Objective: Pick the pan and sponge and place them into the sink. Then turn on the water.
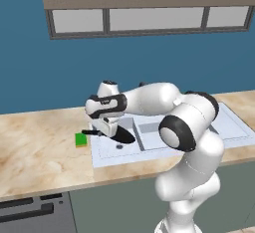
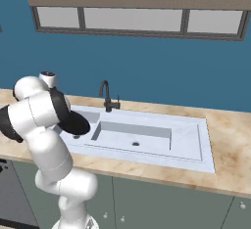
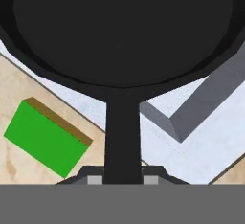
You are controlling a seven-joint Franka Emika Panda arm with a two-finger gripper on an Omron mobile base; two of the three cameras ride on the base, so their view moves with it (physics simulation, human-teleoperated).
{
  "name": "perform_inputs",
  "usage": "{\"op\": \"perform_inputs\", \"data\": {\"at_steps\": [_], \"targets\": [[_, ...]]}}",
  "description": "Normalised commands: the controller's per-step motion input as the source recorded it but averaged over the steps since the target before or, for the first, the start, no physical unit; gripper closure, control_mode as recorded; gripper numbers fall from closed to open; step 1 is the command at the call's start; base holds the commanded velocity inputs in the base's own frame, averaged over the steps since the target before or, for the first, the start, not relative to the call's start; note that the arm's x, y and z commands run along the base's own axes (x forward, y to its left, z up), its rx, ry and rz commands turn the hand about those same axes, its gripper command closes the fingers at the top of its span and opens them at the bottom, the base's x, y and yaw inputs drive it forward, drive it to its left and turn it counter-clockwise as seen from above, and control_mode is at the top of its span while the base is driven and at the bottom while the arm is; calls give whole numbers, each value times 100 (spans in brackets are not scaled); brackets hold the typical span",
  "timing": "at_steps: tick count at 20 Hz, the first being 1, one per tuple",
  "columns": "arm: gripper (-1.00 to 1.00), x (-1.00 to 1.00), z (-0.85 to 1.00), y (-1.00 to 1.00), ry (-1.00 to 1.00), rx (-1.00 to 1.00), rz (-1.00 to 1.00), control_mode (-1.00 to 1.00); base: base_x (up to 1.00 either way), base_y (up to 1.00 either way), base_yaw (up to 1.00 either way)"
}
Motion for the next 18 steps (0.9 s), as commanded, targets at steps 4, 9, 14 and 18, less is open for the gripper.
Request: {"op": "perform_inputs", "data": {"at_steps": [4, 9, 14, 18], "targets": [[100, 1, -32, -27, 0, 0, 7, -100, 0, 0, 0], [100, 11, -25, -30, 0, 0, 7, -100, 0, 0, 0], [100, 19, -24, -26, 0, 0, 7, -100, 0, 0, 0], [100, 24, -17, -12, 0, 0, 7, -100, 0, 0, 0]]}}
